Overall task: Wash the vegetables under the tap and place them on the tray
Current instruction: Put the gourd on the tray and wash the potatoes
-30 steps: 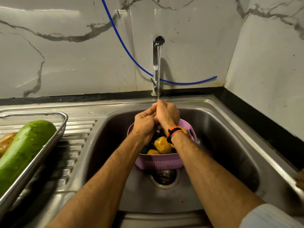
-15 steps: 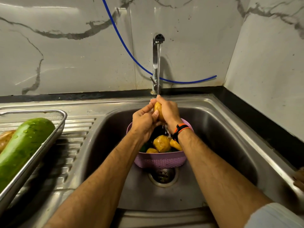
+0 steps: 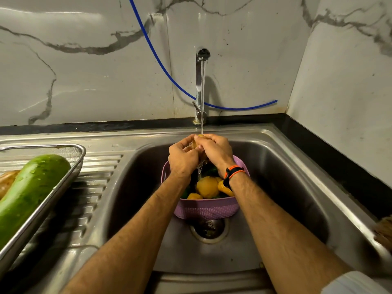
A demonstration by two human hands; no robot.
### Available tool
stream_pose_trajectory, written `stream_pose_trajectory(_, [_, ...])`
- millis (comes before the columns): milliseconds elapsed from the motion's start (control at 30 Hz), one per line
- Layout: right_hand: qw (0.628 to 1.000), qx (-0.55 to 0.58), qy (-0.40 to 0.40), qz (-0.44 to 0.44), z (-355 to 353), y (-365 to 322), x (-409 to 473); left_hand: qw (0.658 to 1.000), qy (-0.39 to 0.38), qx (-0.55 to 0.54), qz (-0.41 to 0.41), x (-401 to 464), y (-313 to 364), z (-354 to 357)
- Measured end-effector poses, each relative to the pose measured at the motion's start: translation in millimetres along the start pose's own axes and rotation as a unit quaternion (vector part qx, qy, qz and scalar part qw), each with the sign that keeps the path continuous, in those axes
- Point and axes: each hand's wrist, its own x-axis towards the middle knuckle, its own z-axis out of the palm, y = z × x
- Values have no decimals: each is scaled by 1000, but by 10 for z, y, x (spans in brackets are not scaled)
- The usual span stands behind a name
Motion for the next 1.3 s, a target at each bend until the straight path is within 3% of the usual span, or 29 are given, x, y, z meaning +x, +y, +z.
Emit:
stream_pose_trajectory(300, [995, 53, 75, 26, 1, 21, 47, 998, -26, -18, -50, 1, 40, -53])
stream_pose_trajectory(633, [998, 41, 43, -4, 1, 35, 42, 996, 35, -41, -65, 1, 38, -72])
stream_pose_trajectory(967, [993, 74, 89, 22, 17, 37, 77, 968, -57, -177, -169, -80, 138, -60])
stream_pose_trajectory(1167, [995, -29, 96, -9, 110, -36, 26, 970, -63, -186, -142, -112, 144, -71])
stream_pose_trajectory(1300, [998, -26, 54, -19, 170, -43, -23, 980, -66, -154, -107, -120, 116, -44])
